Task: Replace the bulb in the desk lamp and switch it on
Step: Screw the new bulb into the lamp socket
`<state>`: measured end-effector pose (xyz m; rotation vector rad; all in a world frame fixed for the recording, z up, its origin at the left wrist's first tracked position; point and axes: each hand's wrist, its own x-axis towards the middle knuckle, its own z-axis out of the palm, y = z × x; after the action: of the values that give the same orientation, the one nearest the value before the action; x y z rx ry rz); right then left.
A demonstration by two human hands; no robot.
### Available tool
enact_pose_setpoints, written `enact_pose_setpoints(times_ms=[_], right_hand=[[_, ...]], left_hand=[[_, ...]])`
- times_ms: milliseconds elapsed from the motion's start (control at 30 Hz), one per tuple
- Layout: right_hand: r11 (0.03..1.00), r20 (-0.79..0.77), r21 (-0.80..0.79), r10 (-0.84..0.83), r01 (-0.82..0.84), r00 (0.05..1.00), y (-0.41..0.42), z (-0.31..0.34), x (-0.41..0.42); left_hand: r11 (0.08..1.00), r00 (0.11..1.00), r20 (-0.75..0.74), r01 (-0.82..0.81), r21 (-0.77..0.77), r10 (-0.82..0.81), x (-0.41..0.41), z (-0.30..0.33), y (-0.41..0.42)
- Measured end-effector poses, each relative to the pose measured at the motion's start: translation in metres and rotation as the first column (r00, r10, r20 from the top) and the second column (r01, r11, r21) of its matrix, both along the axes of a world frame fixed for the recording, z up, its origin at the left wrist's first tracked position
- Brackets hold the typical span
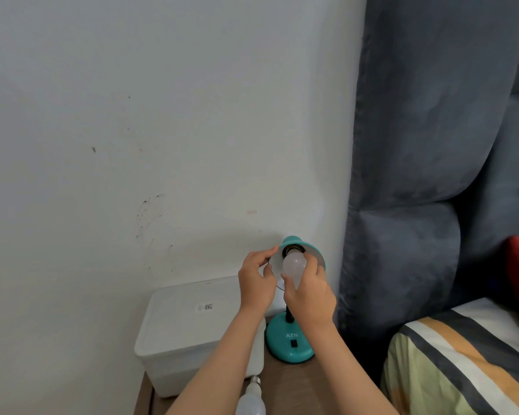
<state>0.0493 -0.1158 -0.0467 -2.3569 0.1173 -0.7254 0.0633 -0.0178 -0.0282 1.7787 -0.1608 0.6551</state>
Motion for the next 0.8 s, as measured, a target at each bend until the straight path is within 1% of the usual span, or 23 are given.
enact_pose_setpoints(times_ms=[200,367,433,500,600,700,733,800], right_hand=[[1.000,-0.018,0.021,0.009,-0.009,1.000,-0.001,-0.001,-0.001],[0.998,-0.024,0.032,0.057,-0.056,0.998,-0.007,0.002,-0.006],[0.997,-0.001,0.046,0.054,-0.054,0.999,-0.008,0.004,-0.013],[0.996,0.054,0.076,0.043,-0.047,0.998,-0.006,0.004,-0.022],[0.990,0.169,0.123,0.046,-0.067,0.984,0.000,-0.005,-0.033],[0.979,0.283,0.143,0.101,-0.146,0.954,0.009,-0.019,-0.043],[0.976,0.296,0.132,0.130,-0.175,0.946,0.013,-0.023,-0.046],[0.969,0.274,0.113,0.182,-0.219,0.944,0.022,-0.031,-0.050]], left_hand=[[1.000,1.000,-0.018,-0.002,0.002,0.002,-0.001,0.001,0.002],[0.993,0.992,-0.102,0.078,0.089,-0.068,-0.008,0.010,0.009],[0.986,0.985,-0.140,0.115,0.125,-0.097,-0.014,0.011,0.012],[0.980,0.977,-0.187,0.128,0.154,-0.098,-0.023,0.009,0.016],[0.981,0.973,-0.223,0.096,0.168,-0.057,-0.040,0.002,0.027],[0.983,0.970,-0.244,0.027,0.183,0.018,-0.056,-0.007,0.047],[0.981,0.967,-0.251,0.000,0.193,0.049,-0.061,-0.011,0.055],[0.975,0.958,-0.263,-0.057,0.214,0.114,-0.072,-0.019,0.073]])
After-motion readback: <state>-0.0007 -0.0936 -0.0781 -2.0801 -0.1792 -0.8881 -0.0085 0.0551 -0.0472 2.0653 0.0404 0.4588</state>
